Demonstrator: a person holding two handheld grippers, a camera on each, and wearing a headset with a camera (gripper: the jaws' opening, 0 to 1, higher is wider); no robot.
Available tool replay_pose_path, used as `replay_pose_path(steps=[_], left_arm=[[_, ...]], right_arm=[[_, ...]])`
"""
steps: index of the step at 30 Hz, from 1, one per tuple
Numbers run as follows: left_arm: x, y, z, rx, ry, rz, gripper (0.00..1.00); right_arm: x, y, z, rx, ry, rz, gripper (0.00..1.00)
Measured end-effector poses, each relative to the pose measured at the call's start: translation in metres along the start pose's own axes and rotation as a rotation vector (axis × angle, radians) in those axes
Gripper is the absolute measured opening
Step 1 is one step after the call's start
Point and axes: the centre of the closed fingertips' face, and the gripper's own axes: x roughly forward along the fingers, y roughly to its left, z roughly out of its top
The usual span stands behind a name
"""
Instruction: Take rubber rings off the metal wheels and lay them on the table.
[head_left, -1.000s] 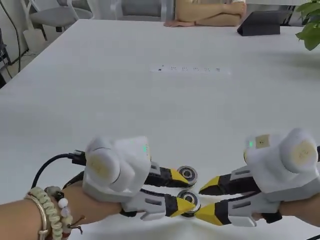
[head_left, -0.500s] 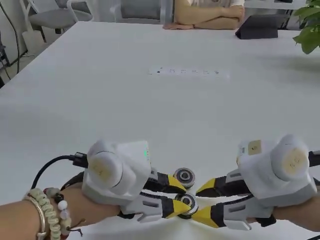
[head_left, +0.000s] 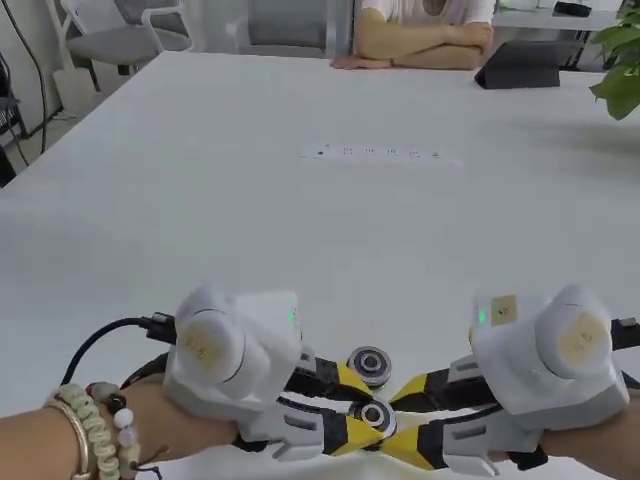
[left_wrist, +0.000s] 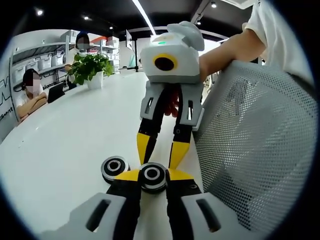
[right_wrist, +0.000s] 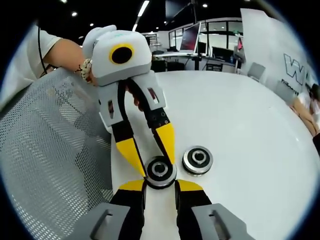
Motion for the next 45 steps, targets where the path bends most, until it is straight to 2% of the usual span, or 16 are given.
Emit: replay_pose_path(steps=[7,9,11,19,23,27,30,35,37,40,43,44,45], left_arm=[[0.001,0.001,0.0,-0.003,-0.003,-0.002,0.1],[0.0,0.004,0.001,0.007,-0.004,0.015,0.08],[0.0,0.003,0.0,0.005,0.0,0.009,0.08],[-0.002,0.002,0.0,0.001,-0.006,0.008,0.08],[-0.004,0.005,-0.001,0.0,-0.005,0.007,0.08],[-0.004,0.005,-0.001,0.002,-0.004,0.008,0.07],[-0.004,0.005,-0.002,0.008,-0.003,0.009,0.07],[-0.004,0.006,-0.002,0.012,-0.001,0.011,0.07],[-0.004,0.006,-0.002,0.012,0.0,0.012,0.07],[-0.004,0.006,-0.002,0.016,0.001,0.013,0.07],[-0.005,0.006,-0.002,0.016,0.003,0.015,0.07],[-0.005,0.006,-0.003,0.015,0.003,0.016,0.07],[-0.005,0.006,-0.003,0.014,0.003,0.016,0.07]], right_arm=[[0.0,-0.001,-0.001,0.019,-0.001,0.006,0.19],[-0.001,-0.001,-0.003,0.012,0.009,0.002,0.16],[-0.001,-0.002,-0.005,0.001,0.019,-0.001,0.11],[-0.002,-0.004,-0.005,-0.028,0.028,-0.012,0.04],[-0.004,-0.013,-0.004,0.016,0.012,-0.041,0.0],[-0.004,-0.013,-0.004,0.058,0.003,-0.041,0.0],[-0.005,-0.014,-0.004,0.221,-0.015,-0.033,0.0],[-0.009,-0.017,-0.002,0.4,-0.061,-0.018,0.0],[-0.009,-0.017,-0.002,0.504,-0.07,-0.011,0.0],[-0.009,-0.017,-0.001,0.526,-0.093,0.001,0.0],[-0.01,-0.016,0.004,0.629,-0.129,-0.002,0.0],[-0.011,-0.018,0.005,0.643,-0.14,-0.009,0.0],[-0.012,-0.013,0.008,0.667,-0.14,0.031,0.0]])
